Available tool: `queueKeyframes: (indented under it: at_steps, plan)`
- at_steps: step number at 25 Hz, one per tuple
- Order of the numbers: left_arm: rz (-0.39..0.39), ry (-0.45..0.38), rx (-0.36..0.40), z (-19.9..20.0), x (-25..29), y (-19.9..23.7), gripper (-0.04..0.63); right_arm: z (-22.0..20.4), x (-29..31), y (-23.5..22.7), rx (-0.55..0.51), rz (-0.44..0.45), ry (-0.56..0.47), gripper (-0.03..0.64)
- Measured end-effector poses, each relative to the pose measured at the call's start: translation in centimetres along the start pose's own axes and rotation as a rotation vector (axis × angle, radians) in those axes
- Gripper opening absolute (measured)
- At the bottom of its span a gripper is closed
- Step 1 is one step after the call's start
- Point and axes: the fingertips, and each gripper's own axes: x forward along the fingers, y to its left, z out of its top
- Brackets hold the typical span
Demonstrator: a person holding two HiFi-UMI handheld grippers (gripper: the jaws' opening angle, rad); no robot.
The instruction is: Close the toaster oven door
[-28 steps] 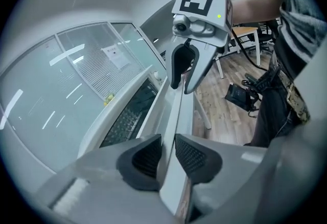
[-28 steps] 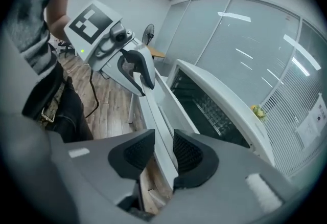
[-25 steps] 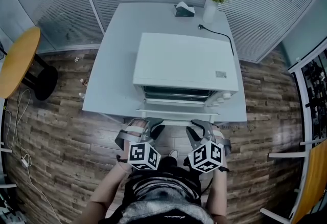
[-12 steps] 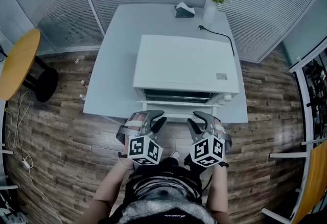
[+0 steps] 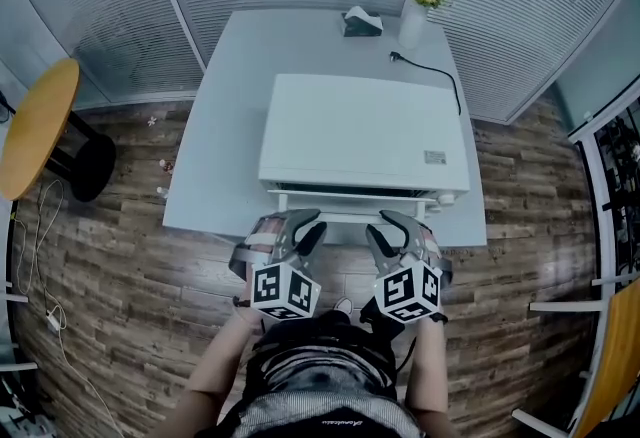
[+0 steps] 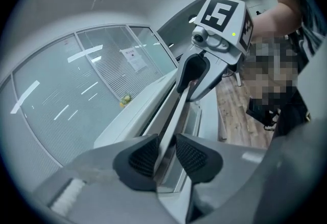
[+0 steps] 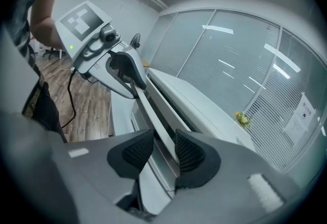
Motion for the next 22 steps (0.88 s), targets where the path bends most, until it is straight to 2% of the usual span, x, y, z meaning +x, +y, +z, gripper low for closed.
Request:
queueKeyframes:
  at_steps: [6,22]
  plan:
    - [0.015,0.000,-0.024,0.2,1.0,1.3,0.104,0.4,0.8,-1.4,0.019,-0.001,-0.023,0.137]
    - [0.026,-0.009,-0.062,0.2,1.0,1.4,0.112,0.5,0.8,-1.5,0.039,0.010,-0.068,0.138]
